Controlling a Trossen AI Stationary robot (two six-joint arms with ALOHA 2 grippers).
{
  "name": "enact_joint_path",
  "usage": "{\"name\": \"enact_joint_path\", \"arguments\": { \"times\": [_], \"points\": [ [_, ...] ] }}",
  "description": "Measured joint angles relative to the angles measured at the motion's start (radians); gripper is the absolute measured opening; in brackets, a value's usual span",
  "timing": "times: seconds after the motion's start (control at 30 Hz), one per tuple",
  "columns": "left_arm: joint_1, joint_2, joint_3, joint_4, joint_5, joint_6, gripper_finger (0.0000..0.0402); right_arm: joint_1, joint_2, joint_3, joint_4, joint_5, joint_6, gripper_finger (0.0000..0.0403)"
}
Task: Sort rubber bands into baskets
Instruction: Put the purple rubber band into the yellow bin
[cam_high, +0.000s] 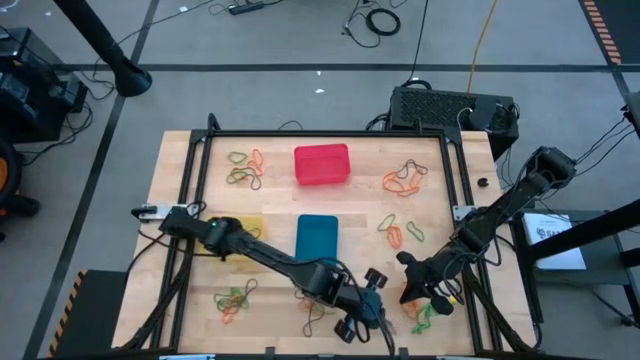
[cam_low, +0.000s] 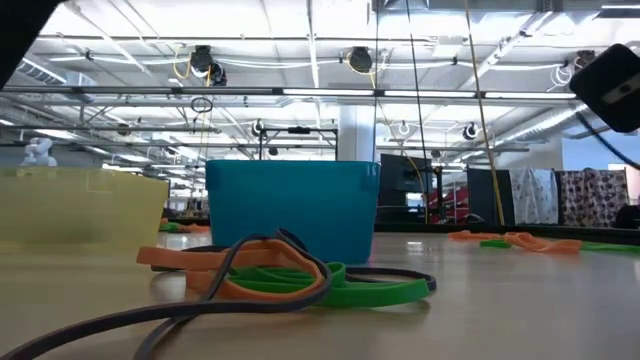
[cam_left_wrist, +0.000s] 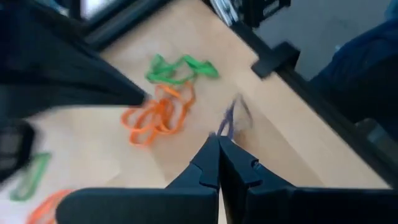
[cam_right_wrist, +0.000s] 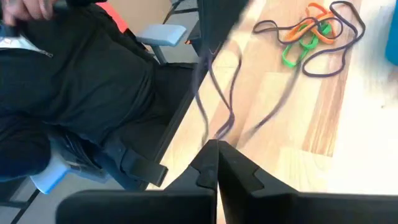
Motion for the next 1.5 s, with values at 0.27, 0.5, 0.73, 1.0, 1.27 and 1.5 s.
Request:
{"name": "enact_joint_path", "arguments": {
  "times": [0.27,0.5,0.73,1.0,1.27,1.5],
  "points": [
    [-0.016,-0.151,0.001,-0.006,-0.013,-0.007,0.0000,0.000,0.000,0.000,-0.001,0.001,-0.003,0.0000],
    [-0.011,-0.188,0.001,0.005,-0.009,-0.009,0.0000,0.000,0.000,0.000,-0.001,0.001,-0.006,0.0000],
    [0.018,-0.032,0.000,0.156,0.126,-0.027,0.0000,0.000,0.000,0.000,-0.002,0.001,-0.007,0.0000],
    [0.045,0.184,0.000,0.377,0.051,-0.018,0.0000,0.000,0.000,0.000,-0.008,0.000,-0.009,0.0000],
    [0.075,0.244,0.000,0.383,0.024,-0.018,0.0012,0.000,0.000,0.000,-0.009,0.000,-0.012,0.0000],
    [0.063,0.235,0.000,0.355,0.007,0.001,0.0041,0.000,0.000,0.000,-0.014,-0.002,-0.021,0.0000]
  ]
}}
